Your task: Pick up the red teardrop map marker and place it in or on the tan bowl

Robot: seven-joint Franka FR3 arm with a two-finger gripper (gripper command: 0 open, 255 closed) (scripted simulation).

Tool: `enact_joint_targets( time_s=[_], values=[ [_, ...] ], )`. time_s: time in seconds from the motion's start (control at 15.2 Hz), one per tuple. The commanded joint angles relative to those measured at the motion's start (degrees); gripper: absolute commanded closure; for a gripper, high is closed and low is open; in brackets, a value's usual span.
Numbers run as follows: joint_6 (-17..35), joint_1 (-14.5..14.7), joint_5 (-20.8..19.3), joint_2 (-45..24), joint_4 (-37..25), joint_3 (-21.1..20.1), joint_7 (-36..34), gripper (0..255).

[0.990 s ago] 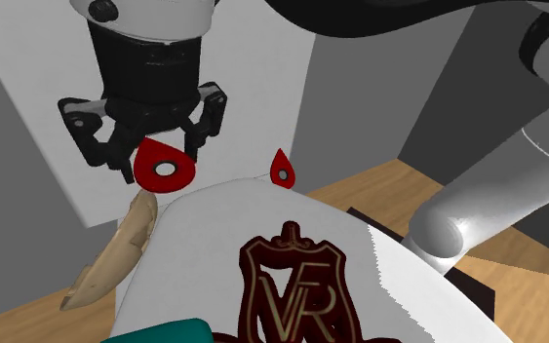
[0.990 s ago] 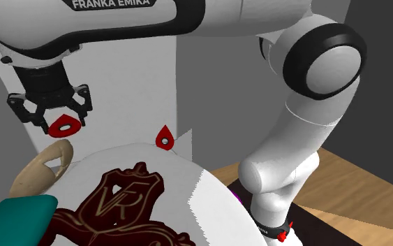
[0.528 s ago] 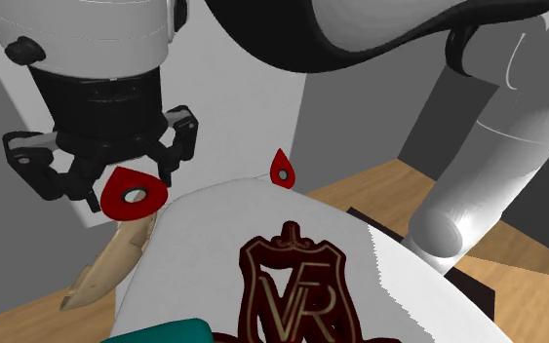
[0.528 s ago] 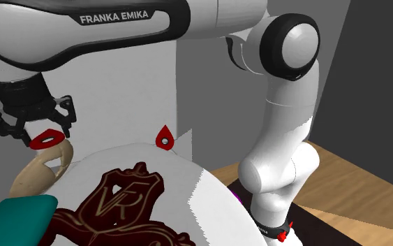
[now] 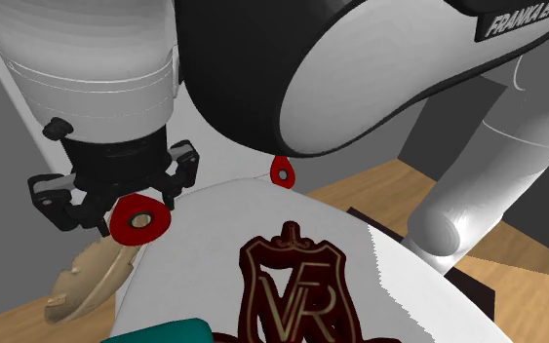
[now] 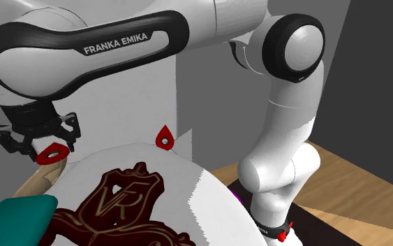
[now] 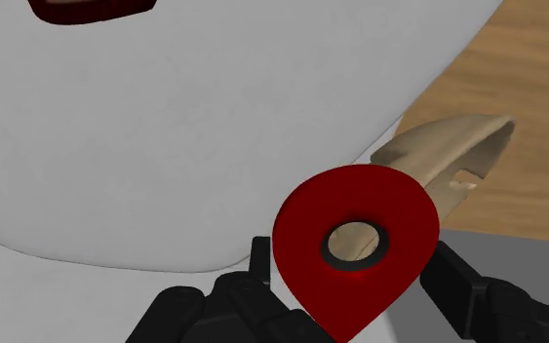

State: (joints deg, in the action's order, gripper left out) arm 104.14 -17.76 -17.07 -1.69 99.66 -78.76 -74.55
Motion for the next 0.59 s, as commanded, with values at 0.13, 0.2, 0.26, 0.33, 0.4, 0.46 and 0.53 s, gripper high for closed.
enact_joint_targets(
  time_s=[0.13,0.2,0.26,0.33,0.4,0.46,0.53],
  values=[
    [1.28,-0.34,0.56,0.62,1.31,0.06,0.12,255],
    [1.28,-0.33,0.56,0.61,1.31,0.06,0.12,255],
    [1.28,-0.33,0.56,0.61,1.31,0.06,0.12,255],
    [1.28,-0.33,0.56,0.61,1.31,0.06,0.12,255],
    [1.28,-0.33,0.56,0.61,1.31,0.06,0.12,255],
    [1.28,-0.33,0.56,0.61,1.31,0.06,0.12,255],
    [1.28,-0.33,0.55,0.6,1.31,0.06,0.11,0]
  ],
)
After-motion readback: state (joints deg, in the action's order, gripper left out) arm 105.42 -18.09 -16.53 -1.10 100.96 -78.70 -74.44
